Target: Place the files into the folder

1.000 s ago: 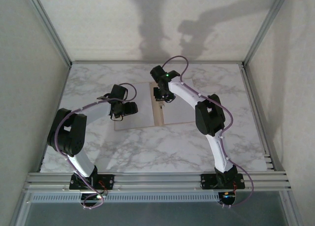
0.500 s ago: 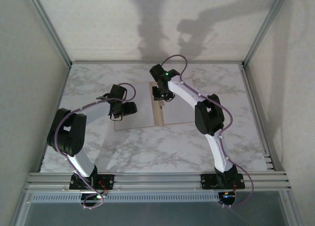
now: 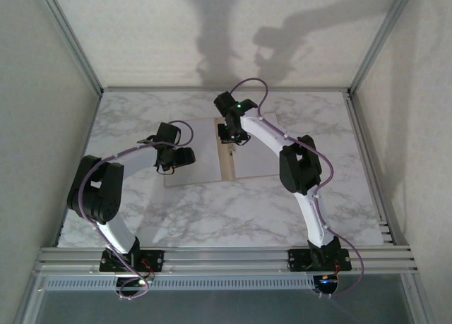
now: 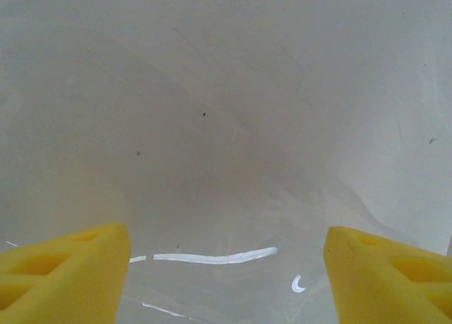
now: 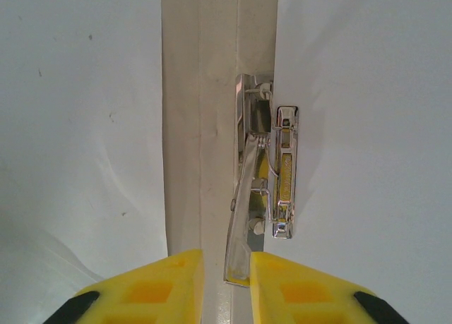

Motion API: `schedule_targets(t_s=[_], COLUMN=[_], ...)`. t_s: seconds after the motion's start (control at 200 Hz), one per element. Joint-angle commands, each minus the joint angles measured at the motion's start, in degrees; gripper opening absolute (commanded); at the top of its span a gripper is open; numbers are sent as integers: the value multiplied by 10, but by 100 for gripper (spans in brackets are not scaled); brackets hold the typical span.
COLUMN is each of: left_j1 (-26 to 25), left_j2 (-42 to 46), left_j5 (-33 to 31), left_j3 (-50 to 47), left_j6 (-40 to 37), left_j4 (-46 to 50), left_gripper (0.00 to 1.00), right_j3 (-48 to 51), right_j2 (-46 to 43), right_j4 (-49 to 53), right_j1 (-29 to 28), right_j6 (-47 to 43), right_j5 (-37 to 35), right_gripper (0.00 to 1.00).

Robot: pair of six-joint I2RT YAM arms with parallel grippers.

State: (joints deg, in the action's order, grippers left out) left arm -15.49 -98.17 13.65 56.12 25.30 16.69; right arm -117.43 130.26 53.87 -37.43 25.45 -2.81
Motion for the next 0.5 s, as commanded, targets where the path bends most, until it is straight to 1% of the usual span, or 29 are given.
schedule_targets(t_s=[0.0,0.16,0.26,0.345,0.491], left_j1=[8,9,10,10,9], left_j2=[20,21,22,24,25], left_j5=[1,1,2,2,4], left_j3=[-4,-7,-8,-8,-10], left_j6=[-1,0,0,0,-1], left_j4=[3,2,1,0,-1], left_gripper=[72,72,72,72,72], right_j3=[-14,-13,-15,-16,-20], right_j2=[17,18,18,18,18], right_j4=[19,21,21,23,27], right_j1=[-6,-7,-6,-8,-7], right_j6=[-8,-9,-9,-9,-10], right_j5=[-3,-2,-2,-3,-7], right_gripper=[24,22,22,22,27])
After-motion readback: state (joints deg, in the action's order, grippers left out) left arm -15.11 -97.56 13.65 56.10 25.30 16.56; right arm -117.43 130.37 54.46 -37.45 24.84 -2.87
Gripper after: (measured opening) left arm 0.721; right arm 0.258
